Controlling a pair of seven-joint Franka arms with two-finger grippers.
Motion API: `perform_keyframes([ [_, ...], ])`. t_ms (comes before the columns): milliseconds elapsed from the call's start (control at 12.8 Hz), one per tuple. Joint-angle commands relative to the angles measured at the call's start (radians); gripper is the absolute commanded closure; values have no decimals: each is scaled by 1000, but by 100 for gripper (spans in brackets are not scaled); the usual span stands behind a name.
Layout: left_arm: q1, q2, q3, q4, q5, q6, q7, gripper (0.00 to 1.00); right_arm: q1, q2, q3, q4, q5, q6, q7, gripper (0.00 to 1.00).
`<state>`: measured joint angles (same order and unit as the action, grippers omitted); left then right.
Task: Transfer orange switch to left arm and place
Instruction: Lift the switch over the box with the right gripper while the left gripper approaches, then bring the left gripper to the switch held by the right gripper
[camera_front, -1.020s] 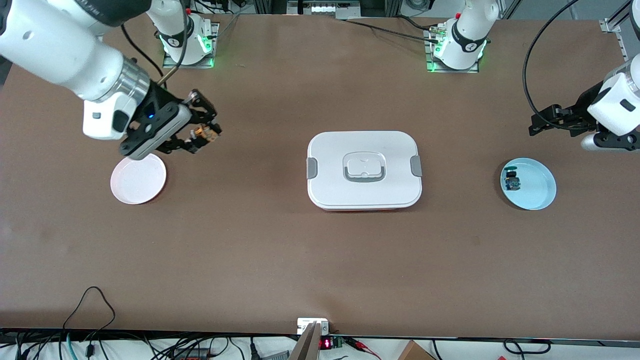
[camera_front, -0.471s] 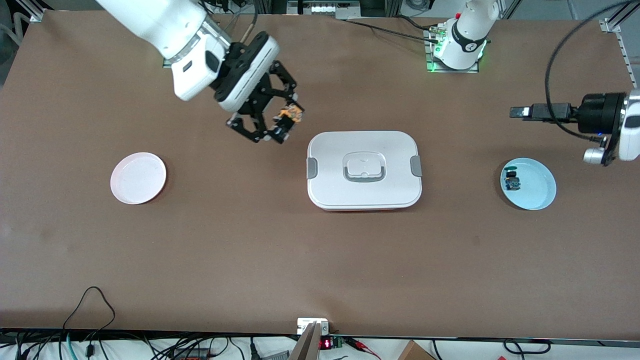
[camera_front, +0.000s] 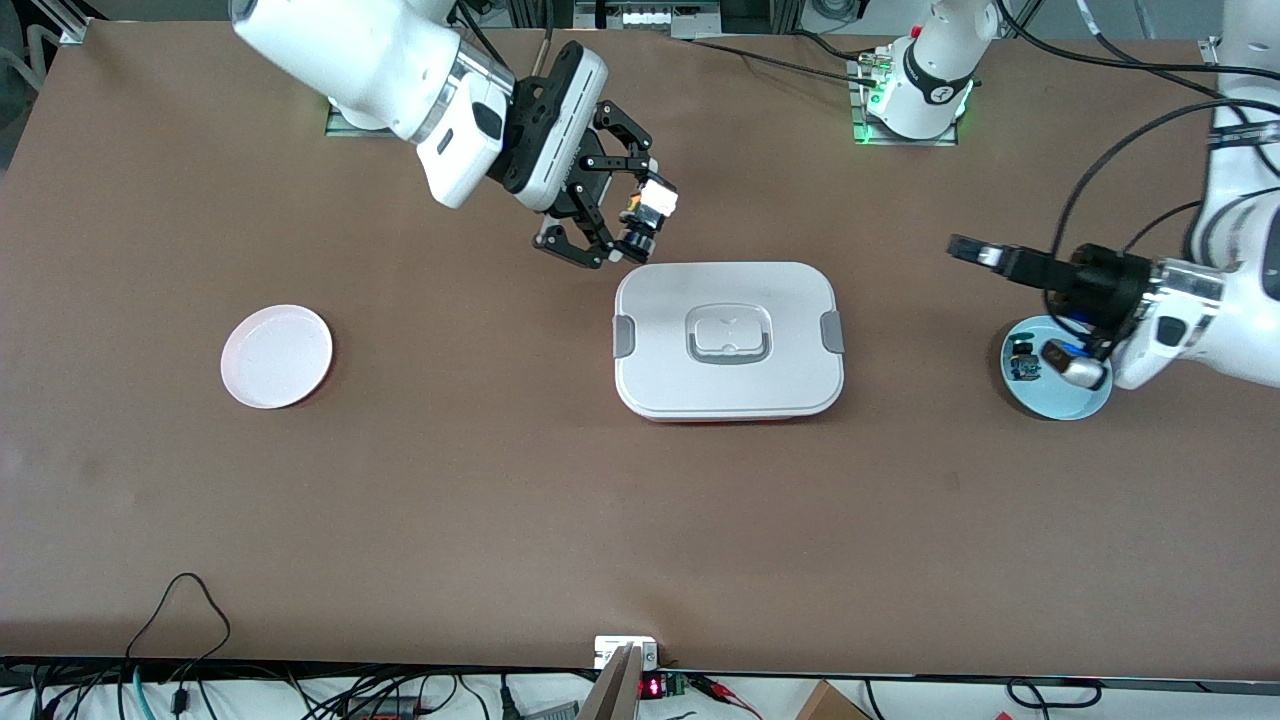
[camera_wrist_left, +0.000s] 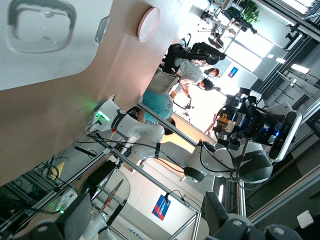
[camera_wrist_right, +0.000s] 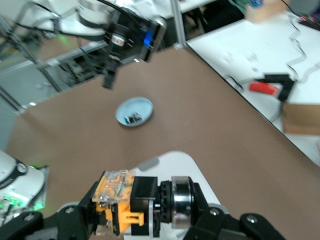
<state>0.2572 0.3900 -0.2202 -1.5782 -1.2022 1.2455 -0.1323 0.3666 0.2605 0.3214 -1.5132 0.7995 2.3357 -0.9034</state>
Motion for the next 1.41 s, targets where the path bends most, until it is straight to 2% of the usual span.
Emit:
perform_keyframes([
  [0, -93, -22, 4, -3, -86, 101, -46, 0, -3, 46, 8, 4, 224, 55, -236, 100],
  [314, -226, -30, 2, -13, -180, 279, -73, 0, 17, 86, 8, -1, 418, 100, -409, 100],
  [549, -309, -28, -1, -11, -258, 429, -81, 0, 29, 100, 8, 1, 700, 99, -559, 100],
  [706, -329, -30, -2, -9, -283, 454, -81, 0, 29, 101, 8, -1, 800, 90, -626, 100],
  [1020, -331, -65, -4, -3, -290, 450, -199, 0, 46, 108, 8, -1, 808, 89, -628, 100],
  [1333, -340, -82, -7, -8, -289, 446, -207, 0, 54, 108, 7, -10, 807, 91, -631, 100],
])
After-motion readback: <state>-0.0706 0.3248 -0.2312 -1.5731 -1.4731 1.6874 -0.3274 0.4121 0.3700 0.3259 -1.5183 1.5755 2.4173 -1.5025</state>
